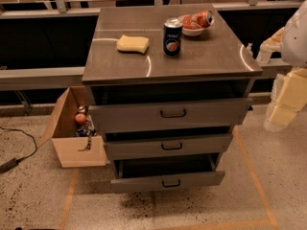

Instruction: Pick coke can from paper bowl and place on counter

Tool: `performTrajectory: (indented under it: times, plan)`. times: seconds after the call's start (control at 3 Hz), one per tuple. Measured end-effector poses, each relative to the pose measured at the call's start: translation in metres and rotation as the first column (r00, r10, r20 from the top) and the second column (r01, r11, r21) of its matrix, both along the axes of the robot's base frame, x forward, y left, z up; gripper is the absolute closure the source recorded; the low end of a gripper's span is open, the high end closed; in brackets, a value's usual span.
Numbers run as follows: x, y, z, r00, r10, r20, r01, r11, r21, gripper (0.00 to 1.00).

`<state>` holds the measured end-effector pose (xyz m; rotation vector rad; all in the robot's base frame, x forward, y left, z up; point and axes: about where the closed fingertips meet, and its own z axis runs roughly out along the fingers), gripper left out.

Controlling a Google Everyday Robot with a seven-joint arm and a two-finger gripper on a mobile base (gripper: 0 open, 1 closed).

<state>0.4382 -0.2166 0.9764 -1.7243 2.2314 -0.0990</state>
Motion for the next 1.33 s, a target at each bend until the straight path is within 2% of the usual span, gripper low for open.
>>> performTrajectory:
  times: [0.33, 0.67, 1.0, 1.33]
  plan:
    - [0.000, 0.000, 0.000, 1.0000, 0.000, 0.000, 0.000, 1.000, 0.000, 0.00]
    - [0.011, -0.013, -0.001, 0.9953, -0.077, 0.059, 0.076, 0.997, 0.024, 0.00]
    - [0.031, -0.054, -0.016, 0.9537, -0.269, 0.133, 0.257, 0.961, 0.102, 0.00]
    - [0.060, -0.094, -0.025, 0.8832, -0.420, 0.208, 0.379, 0.901, 0.209, 0.00]
